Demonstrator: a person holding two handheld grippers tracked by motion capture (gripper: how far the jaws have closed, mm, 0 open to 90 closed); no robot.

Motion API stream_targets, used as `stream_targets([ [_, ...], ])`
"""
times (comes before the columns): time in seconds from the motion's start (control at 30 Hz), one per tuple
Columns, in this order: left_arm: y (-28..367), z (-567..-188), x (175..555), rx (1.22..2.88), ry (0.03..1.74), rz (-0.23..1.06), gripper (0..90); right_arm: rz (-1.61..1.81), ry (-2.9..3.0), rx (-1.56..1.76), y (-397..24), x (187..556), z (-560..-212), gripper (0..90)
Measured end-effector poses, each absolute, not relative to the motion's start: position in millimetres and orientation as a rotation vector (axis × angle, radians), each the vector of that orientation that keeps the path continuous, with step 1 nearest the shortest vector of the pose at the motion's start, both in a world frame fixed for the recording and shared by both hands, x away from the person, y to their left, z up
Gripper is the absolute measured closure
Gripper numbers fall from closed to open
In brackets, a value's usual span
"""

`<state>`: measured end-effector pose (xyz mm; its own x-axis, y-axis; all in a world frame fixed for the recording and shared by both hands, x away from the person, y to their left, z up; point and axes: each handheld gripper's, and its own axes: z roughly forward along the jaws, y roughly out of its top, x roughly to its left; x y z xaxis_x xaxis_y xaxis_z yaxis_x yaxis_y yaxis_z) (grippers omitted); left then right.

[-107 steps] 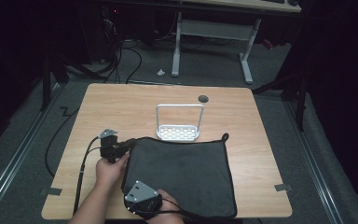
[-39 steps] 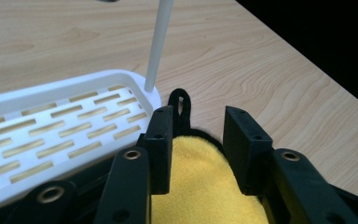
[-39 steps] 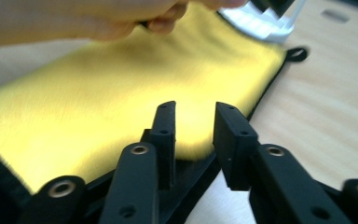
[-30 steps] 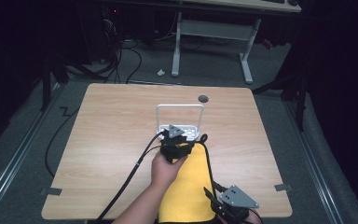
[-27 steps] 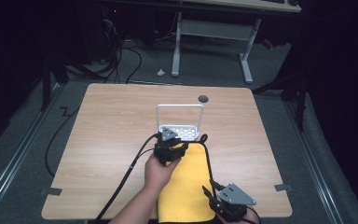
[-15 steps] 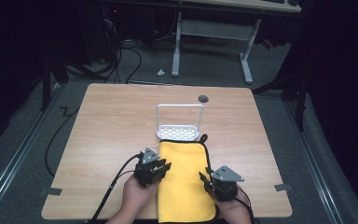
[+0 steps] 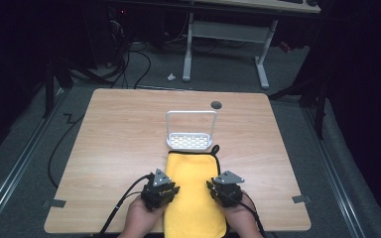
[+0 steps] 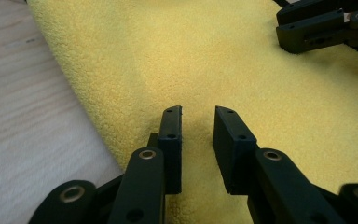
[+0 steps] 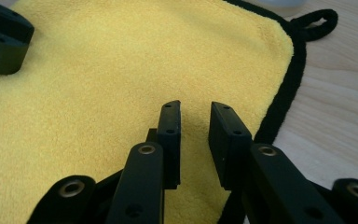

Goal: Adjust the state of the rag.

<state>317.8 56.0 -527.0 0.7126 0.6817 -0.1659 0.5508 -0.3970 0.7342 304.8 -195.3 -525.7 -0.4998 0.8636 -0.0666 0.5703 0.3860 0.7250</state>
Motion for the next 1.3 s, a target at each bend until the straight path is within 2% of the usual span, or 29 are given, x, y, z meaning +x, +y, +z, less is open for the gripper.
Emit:
stream_targets([
  [0.3,83.7,-529.5,289.1,2.078,0.914,0.159,72.1,0.937,2.302,1.133,-180.8,274.6,-524.9,71.3],
  [0.47,85.3,-528.5,291.8,2.063,0.920,0.133,69.7,0.952,2.300,1.148,-179.8,276.2,-524.8,68.4],
  [0.57,87.2,-526.3,300.4,2.058,0.933,0.168,66.2,0.974,2.274,1.156,-183.1,279.1,-521.7,64.4],
  [0.73,98.8,-521.3,333.9,1.960,1.045,0.228,56.6,0.982,2.213,1.212,-190.8,300.1,-516.4,60.8],
  [0.83,99.6,-519.8,357.2,1.902,1.119,0.195,47.4,0.978,2.178,1.256,-192.2,322.1,-516.9,59.5],
  [0.93,94.6,-519.8,374.6,1.881,1.161,0.166,42.8,0.985,2.152,1.307,-191.3,340.1,-518.1,56.6],
  [1.13,86.6,-528.0,388.4,1.893,1.218,0.126,42.6,0.962,2.147,1.311,-180.1,362.1,-520.7,52.2],
  [1.3,85.4,-529.4,387.5,1.895,1.216,0.123,48.7,0.916,2.170,1.324,-175.5,370.8,-525.0,48.8],
])
